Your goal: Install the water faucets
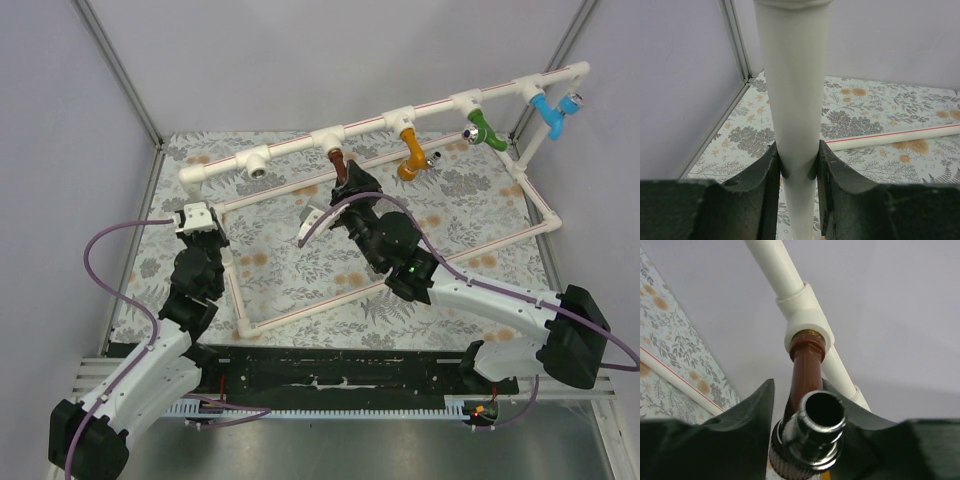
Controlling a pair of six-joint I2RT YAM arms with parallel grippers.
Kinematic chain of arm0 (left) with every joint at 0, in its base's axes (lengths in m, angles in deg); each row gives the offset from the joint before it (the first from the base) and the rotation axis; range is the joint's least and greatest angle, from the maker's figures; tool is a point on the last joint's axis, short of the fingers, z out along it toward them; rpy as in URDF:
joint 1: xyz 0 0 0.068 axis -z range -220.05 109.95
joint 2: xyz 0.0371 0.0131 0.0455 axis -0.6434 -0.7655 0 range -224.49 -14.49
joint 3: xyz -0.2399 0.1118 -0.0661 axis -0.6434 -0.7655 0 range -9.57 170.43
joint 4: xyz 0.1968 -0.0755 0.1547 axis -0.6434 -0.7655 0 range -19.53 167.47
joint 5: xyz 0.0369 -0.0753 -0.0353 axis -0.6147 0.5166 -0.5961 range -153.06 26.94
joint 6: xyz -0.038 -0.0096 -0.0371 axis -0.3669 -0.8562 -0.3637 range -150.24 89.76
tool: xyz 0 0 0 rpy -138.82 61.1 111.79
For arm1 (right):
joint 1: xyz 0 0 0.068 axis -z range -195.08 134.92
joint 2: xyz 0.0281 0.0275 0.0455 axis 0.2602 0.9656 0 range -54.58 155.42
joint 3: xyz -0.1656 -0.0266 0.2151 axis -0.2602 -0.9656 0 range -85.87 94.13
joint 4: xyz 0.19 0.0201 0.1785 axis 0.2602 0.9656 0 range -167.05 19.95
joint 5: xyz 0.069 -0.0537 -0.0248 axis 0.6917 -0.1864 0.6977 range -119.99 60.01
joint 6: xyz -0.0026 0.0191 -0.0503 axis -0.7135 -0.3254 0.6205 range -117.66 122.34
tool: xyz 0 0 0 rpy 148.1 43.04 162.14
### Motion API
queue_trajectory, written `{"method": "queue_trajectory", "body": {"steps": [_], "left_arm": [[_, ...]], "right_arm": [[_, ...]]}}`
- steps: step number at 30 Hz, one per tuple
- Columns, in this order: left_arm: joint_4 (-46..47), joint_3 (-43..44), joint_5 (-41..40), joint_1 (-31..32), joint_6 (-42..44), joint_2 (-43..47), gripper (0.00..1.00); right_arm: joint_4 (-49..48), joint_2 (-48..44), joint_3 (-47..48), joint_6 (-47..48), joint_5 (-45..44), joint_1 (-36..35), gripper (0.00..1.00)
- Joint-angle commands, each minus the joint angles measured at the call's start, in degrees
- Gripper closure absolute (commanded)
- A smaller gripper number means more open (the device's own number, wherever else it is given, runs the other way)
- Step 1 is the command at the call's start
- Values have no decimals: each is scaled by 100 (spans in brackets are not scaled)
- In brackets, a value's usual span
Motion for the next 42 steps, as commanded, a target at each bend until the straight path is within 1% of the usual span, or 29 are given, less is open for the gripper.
{"method": "queue_trajectory", "body": {"steps": [1, 3, 4, 6, 7, 8, 9, 11, 12, 14, 15, 16, 17, 18, 20, 21, 24, 25, 26, 27, 29, 30, 31, 33, 35, 39, 41, 42], "left_arm": [[-34, -20, 260, 98, 246, 0, 98], [-34, -11, 261, 89, 246, 8, 98], [-26, -20, 269, 89, 237, 8, 98], [-26, -20, 278, 98, 228, 8, 98], [-17, -20, 278, 89, 228, 8, 98], [-17, -20, 278, 89, 228, 17, 98], [-17, -28, 278, 107, 219, 17, 98], [-17, -20, 278, 89, 219, 17, 98], [-17, -20, 278, 89, 211, 26, 98], [-25, -28, 278, 89, 202, 43, 98], [-17, -37, 287, 98, 202, 52, 98], [-17, -29, 296, 89, 202, 61, 98], [-25, -28, 296, 107, 193, 52, 98], [-25, -20, 296, 89, 193, 61, 98], [-25, -20, 296, 98, 193, 79, 98], [-25, -28, 296, 98, 193, 87, 98], [-25, -20, 296, 98, 193, 88, 98], [-25, -20, 296, 98, 202, 96, 98], [-17, -28, 287, 98, 202, 105, 98], [-25, -28, 278, 98, 210, 96, 98], [-17, -28, 278, 98, 202, 88, 98], [-17, -28, 295, 98, 202, 79, 98], [-17, -28, 296, 98, 202, 53, 98], [-25, -28, 287, 98, 210, 35, 98], [-25, -28, 287, 107, 219, 17, 98], [-25, -28, 304, 98, 210, -18, 98], [-25, -28, 304, 107, 219, -35, 98], [-25, -28, 304, 98, 228, -36, 98]], "right_arm": [[-711, 208, 245, -820, -831, 2, 62], [-607, 164, 368, -1856, -1086, 2, 72], [-476, 164, 464, -2393, -1278, 2, 75], [-220, 112, 658, -3771, -1622, 11, 82], [-124, 59, 728, -4517, -1780, 2, 84], [-27, -11, 755, -5630, -1912, 28, 85], [35, -90, 746, -6546, -2105, 46, 85], [123, -240, 624, -8777, -2517, 72, 86], [219, -301, 528, -9710, -2754, 72, 87], [692, -389, 448, -11714, -3168, 108, 87], [1260, -442, 482, -12915, -3266, 134, 87], [1936, -477, 570, -14067, -3232, 204, 87], [2682, -478, 675, -15558, -2997, 326, 87], [3038, -460, 728, -16338, -2759, 423, 87], [3050, -425, 694, -17248, -2389, 494, 85], [3233, -434, 676, -17573, -2257, 494, 83], [3227, -460, 571, -17937, -1976, 494, 73], [3104, -495, 501, -17780, -1922, 494, 69], [2824, -548, 413, -17614, -1904, 494, 63], [2569, -600, 334, -17238, -1904, 494, 55], [2208, -767, 158, -16630, -1957, 494, 44], [2154, -855, 114, -16358, -1983, 494, 39], [2058, -969, 79, -16042, -2010, 494, 31], [2013, -1197, 8, -15383, -1975, 494, 21], [1899, -1399, -79, -14828, -1896, 494, 15], [2030, -1856, -211, -13791, -1781, 486, 12], [2074, -2068, -194, -12967, -1781, 486, 11], [2005, -2138, -142, -12188, -1712, 486, 10]]}}
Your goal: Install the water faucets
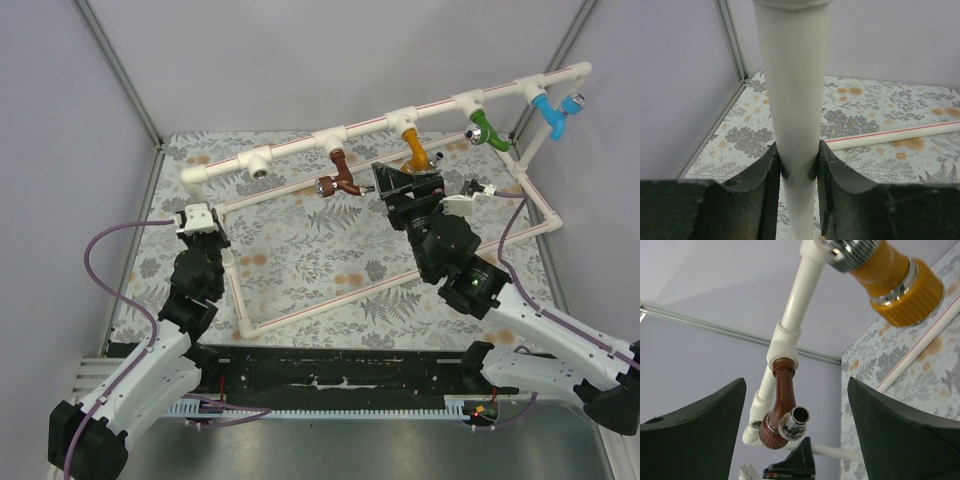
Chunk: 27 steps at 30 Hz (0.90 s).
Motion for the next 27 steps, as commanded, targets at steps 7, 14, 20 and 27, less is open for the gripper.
{"method": "queue_trajectory", "body": {"steps": [7, 14, 20, 27], "left_arm": [[20, -18, 243, 59, 228, -110, 98], [12, -9, 217, 59, 246, -93, 98], [20, -9, 208, 59, 263, -110, 98], [38, -18, 173, 67, 298, -101, 98]], "right_arm": [[604, -83, 1289, 6723, 1385, -43, 9], [1139, 76, 1580, 10678, 2335, -465, 7], [1343, 110, 1502, 12649, 2855, -729, 7], [765, 602, 1422, 14145, 2478, -870, 7]]}}
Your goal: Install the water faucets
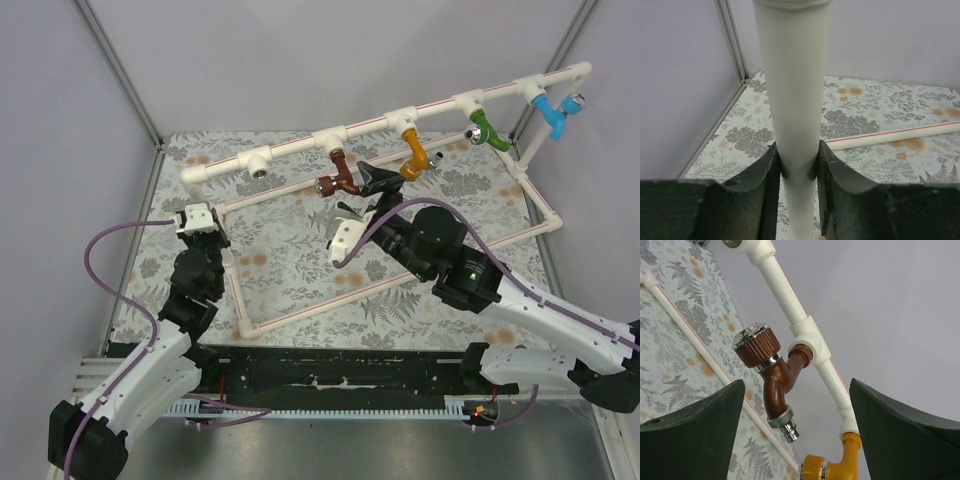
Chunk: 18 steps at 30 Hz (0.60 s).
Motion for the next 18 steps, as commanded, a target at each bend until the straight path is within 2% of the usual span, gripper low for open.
{"method": "queue_trajectory", "body": {"steps": [1, 6, 11, 14, 16, 18], "left_arm": [[31, -18, 173, 65, 305, -62, 98], [40, -18, 182, 65, 305, -53, 98], [49, -18, 164, 56, 314, -53, 98], [49, -26, 147, 56, 331, -44, 98], [49, -18, 164, 56, 323, -35, 98], [58, -18, 164, 65, 331, -35, 98]], "right_arm": [[-565, 410, 58, 1471, -237, -37, 8], [-1724, 1025, -29, 1955, -738, 24, 15], [-2691, 1448, -30, 1500, -1081, 200, 27], [-3158, 1615, -21, 649, -1345, 218, 42], [-3238, 1607, -47, -422, -1337, 218, 54], [-3360, 1563, -73, -2044, -1459, 209, 67]]}}
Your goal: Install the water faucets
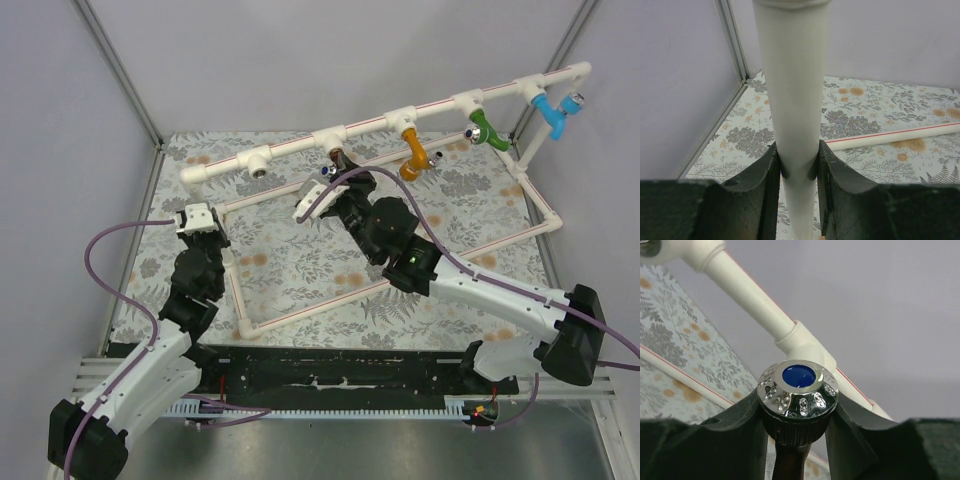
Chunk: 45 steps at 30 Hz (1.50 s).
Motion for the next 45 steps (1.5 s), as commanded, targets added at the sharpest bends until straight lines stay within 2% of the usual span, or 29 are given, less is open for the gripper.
{"method": "queue_trajectory", "body": {"steps": [1, 3, 4, 7, 9, 11, 12, 13, 15, 16, 20, 23, 27, 32, 35, 37, 40, 45], "left_arm": [[10, -26, 197, 57, 320, -27, 98], [19, -26, 197, 56, 320, -18, 98], [19, -26, 197, 65, 312, -18, 98], [10, -26, 206, 57, 303, -18, 98], [10, -26, 206, 56, 285, -18, 98], [19, -26, 223, 56, 285, 8, 98], [19, -26, 232, 56, 277, 0, 98], [27, -26, 241, 56, 268, 8, 98], [10, -26, 241, 56, 268, 9, 98], [18, -26, 241, 56, 268, 17, 98], [19, -35, 232, 56, 268, 44, 98], [27, -35, 223, 65, 276, 44, 98], [27, -35, 232, 65, 285, 9, 98], [27, -35, 206, 65, 303, -9, 98], [27, -35, 206, 56, 312, -18, 98], [19, -35, 214, 56, 312, -27, 98], [27, -35, 223, 65, 303, -35, 98], [19, -35, 241, 56, 294, -44, 98]], "right_arm": [[-1107, -83, -69, -3194, -521, 58, 71], [-1546, -118, -227, -4757, -1012, 58, 80], [-1757, -162, -315, -5514, -1267, 58, 82], [-1787, -267, -517, -8840, -2627, 67, 78], [-711, -417, -535, -11642, -3411, 128, 79], [984, -461, -361, -14770, -3215, 365, 80], [1566, -392, -246, -15664, -2873, 496, 80], [1685, -330, -202, -16282, -2600, 611, 80], [1547, -268, -201, -16472, -2404, 630, 80], [1468, -259, -201, -16333, -2369, 621, 78], [1003, -487, -446, -15473, -2281, 612, 51], [317, -785, -745, -14226, -2140, 621, 35], [-36, -1155, -983, -12828, -1833, 621, 17], [-45, -1629, -1106, -10615, -1175, 621, 11], [139, -1867, -1036, -8937, -525, 621, 7], [166, -2016, -1019, -7628, 213, 603, 2], [306, -2184, -1098, -5721, 996, 603, 2], [1158, -2237, -852, -3267, 1778, 603, 2]]}}
